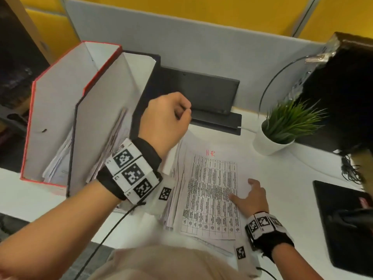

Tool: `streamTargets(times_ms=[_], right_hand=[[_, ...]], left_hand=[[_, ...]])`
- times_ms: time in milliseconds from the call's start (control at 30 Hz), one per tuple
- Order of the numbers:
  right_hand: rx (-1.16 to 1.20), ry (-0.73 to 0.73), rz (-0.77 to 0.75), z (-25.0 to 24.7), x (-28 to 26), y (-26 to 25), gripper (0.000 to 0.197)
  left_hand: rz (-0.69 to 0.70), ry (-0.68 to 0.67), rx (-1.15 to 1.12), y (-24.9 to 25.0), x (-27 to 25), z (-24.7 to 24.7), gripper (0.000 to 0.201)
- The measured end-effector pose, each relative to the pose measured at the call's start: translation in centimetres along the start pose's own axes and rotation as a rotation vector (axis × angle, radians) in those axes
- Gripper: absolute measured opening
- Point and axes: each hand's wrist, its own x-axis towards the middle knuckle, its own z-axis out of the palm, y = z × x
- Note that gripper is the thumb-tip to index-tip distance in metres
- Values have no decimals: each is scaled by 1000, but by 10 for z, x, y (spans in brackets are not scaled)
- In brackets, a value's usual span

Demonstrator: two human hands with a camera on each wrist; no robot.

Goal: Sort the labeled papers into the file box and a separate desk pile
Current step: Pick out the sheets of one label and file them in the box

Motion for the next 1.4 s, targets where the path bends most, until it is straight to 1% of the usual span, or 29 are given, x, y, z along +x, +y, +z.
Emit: streamTargets(times_ms=[33, 100, 167, 200, 233, 267, 333, 400, 500, 567, 700, 733, 800, 867, 900, 1000, 1067, 1133, 1200, 1267, 1333, 1400], right_hand=[[-3, -3, 3, 0, -1, -1, 86], [-5, -5, 7, -1, -3, -1, 86], [-5, -9, 11, -1, -5, -1, 87], [-2, -15, 16, -1, -6, -1, 87], [-1, -22, 21, -1, -7, -1, 88], [-3, -29, 23, -1, -8, -1, 88], [-10, -42, 22, -2, -9, 0, 89], [-36, -50, 18, -3, -9, 0, 90], [-71, -58, 2, -6, -10, 2, 89], [-56, -78, -4, -9, -8, 3, 86], [22, -91, 24, -18, -2, 3, 73], [43, -81, 32, -19, 0, 2, 70], [110, -44, 39, -22, 4, 0, 66], [195, -8, 27, -23, 7, -3, 65], [232, 3, 20, -24, 9, -4, 66], [325, -2, 28, -27, 11, -6, 68], [375, -48, 53, -29, 12, -7, 69], [401, -100, 58, -30, 12, -7, 71], [402, -128, 46, -31, 12, -6, 73], [411, -139, 27, -31, 11, -4, 70], [424, -120, -11, -29, 11, -3, 55], [430, -55, -52, -26, 9, -2, 31]], left_hand=[[-63, -82, 33, -4, -5, 15, 13], [-226, -294, 158, -21, -16, 46, 18], [-329, -502, 319, -42, -28, 70, 25], [-355, -575, 368, -52, -34, 79, 28], [-376, -619, 388, -61, -38, 88, 30], [-395, -634, 386, -69, -42, 95, 34], [-441, -629, 370, -80, -46, 106, 44], [-470, -606, 353, -82, -46, 111, 49], [-484, -529, 256, -83, -43, 113, 45], [-466, -499, 200, -85, -41, 115, 39], [-377, -504, 192, -86, -48, 116, 40], [-334, -498, 186, -86, -50, 115, 36], [-264, -449, 102, -88, -56, 113, 19], [-234, -382, 3, -89, -62, 110, 31], [-227, -358, -29, -90, -65, 109, 33], [-243, -295, -87, -94, -67, 108, 22], [-311, -316, -177, -96, -67, 108, 16], [-362, -351, -256, -98, -64, 108, 16], [-365, -373, -329, -99, -61, 106, 20], [-364, -399, -389, -98, -60, 103, 24], [-370, -434, -380, -98, -59, 103, 25], [-438, -465, -373, -99, -57, 105, 28]])
